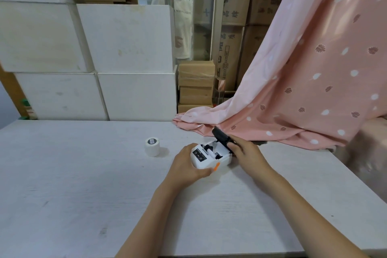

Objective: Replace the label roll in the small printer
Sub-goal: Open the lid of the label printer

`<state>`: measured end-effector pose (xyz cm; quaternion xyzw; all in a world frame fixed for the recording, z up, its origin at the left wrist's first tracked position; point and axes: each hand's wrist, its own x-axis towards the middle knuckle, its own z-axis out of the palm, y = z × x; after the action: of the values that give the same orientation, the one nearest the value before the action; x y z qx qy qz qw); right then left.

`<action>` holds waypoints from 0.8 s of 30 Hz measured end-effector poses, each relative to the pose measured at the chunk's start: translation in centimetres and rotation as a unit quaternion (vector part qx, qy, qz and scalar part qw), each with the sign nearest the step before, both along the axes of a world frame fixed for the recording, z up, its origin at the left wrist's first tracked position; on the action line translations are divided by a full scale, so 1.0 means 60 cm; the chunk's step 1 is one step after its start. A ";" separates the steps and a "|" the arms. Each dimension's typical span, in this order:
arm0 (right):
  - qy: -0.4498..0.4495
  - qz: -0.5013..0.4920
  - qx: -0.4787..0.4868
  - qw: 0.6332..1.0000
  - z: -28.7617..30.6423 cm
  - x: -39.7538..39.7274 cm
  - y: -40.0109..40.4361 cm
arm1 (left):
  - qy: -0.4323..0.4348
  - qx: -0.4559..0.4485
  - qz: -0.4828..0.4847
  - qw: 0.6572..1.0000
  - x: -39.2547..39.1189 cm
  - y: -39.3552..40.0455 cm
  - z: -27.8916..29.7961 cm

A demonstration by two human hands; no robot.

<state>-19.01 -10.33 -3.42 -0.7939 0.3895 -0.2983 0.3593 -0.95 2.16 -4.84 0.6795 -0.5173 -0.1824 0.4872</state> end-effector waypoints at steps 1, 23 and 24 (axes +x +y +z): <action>-0.031 -0.024 0.029 0.999 -0.007 -0.001 0.000 | 0.001 -0.002 0.000 1.000 -0.001 0.001 0.000; 0.045 -0.040 0.134 0.989 0.069 0.024 0.006 | -0.065 0.004 -0.111 0.992 -0.004 0.002 -0.025; 0.067 -0.032 0.127 0.989 0.075 0.012 0.012 | -0.085 0.001 -0.096 0.992 -0.005 0.001 -0.027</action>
<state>-18.30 -9.62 1.07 -0.7471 0.4726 -0.2037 0.4208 -1.26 2.22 -6.44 0.6403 -0.6196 -0.1701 0.4210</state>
